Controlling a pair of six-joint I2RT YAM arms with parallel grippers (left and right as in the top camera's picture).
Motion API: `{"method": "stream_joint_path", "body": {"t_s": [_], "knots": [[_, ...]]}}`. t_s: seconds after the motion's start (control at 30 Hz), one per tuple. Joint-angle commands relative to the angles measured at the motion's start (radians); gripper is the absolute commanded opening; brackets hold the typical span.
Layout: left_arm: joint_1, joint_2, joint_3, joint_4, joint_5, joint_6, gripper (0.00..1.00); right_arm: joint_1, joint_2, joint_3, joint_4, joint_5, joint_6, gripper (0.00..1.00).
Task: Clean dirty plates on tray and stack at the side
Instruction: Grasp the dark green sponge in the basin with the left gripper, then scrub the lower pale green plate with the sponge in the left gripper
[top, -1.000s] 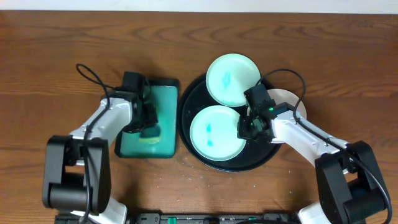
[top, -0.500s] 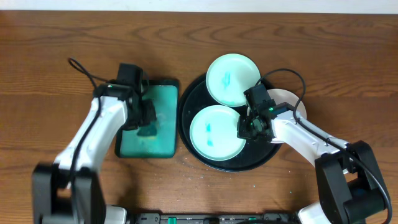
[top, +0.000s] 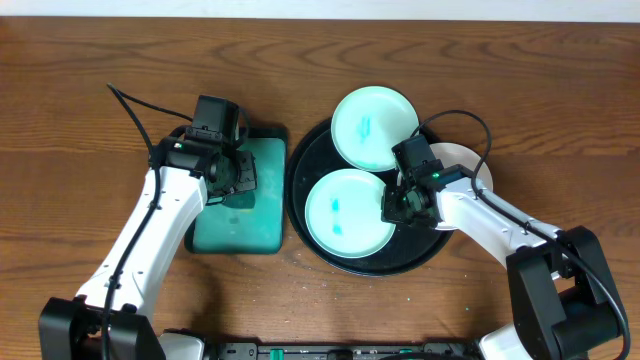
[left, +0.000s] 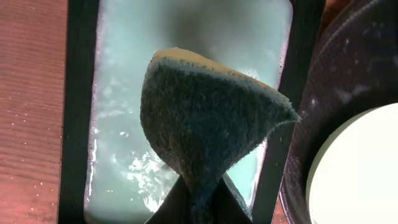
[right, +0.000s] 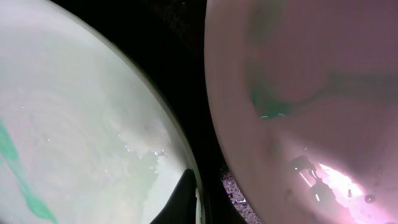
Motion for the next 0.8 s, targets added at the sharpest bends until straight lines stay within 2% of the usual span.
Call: {"method": "stream_joint_path", "body": {"t_s": [0.0,0.13,0.23,0.37,0.57,0.77], "knots": [[-0.005,0.002,0.006,-0.001,-0.01,0.003,0.07,0.005,0.044,-0.006,0.013,0.048,0.019,0.01],[-0.034,0.008,-0.008,0.022,0.142,-0.041,0.07,0.005,0.044,-0.006,0.014,0.048,0.019,0.01],[-0.091,0.025,-0.048,0.109,0.241,-0.084,0.07,0.005,0.044,-0.006,0.014,0.048,0.019,0.01],[-0.195,0.088,-0.095,0.225,0.253,-0.191,0.07,0.005,0.044,-0.006,0.012,0.048,0.019,0.01],[-0.332,0.232,-0.095,0.476,0.378,-0.304,0.07,0.005,0.044,-0.006,0.011,0.048,0.019,0.01],[-0.43,0.368,-0.095,0.619,0.415,-0.401,0.07,0.005,0.044,-0.006,0.009,0.048,0.019,0.01]]}}
